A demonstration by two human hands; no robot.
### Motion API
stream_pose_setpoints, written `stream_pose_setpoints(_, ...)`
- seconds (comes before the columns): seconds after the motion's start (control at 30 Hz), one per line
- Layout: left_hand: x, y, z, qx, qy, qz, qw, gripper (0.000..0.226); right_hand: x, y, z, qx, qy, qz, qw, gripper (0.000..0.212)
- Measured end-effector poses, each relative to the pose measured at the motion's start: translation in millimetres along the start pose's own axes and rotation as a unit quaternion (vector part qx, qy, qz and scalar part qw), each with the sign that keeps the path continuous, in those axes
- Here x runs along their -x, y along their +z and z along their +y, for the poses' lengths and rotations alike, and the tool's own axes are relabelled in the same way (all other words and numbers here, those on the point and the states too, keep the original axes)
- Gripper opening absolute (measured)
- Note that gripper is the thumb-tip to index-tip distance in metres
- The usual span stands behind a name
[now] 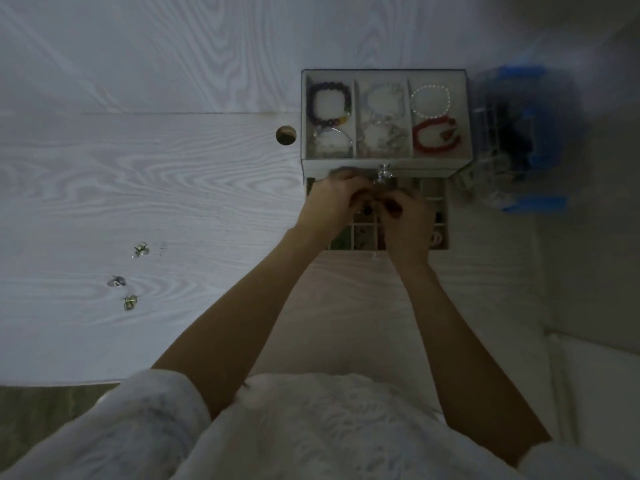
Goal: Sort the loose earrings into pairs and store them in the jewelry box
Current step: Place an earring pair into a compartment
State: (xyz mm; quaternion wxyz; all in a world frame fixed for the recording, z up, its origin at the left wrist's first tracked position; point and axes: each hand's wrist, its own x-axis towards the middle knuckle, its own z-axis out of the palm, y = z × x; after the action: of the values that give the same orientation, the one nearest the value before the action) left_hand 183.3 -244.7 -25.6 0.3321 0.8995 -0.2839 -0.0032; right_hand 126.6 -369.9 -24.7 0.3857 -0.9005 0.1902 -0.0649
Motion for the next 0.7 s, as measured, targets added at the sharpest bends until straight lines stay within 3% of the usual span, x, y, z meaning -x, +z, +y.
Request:
stream_pose_setpoints(0.27,-7.9,24.8,-0.9,-0.068,-0.068,0.026,0.995,0.017,-4.9,-6.9,4.3,-0.034,0.042,0.009,0.999,0.018)
stream_pose_setpoints(0.43,0.7,19.2,0.7,-0.080,-0.058,0.009,0.995,0.031,-9.2,3.1,2.6,-0.026,0.067,0.019,0.997,0.016)
stream_pose_setpoints(0.7,14.4,13.1,-10.5,-0.123,-0.028,0.023,0.992,0.009,-12.4,19.2,-12.6,-0.086,0.144,0.050,0.985,0.020)
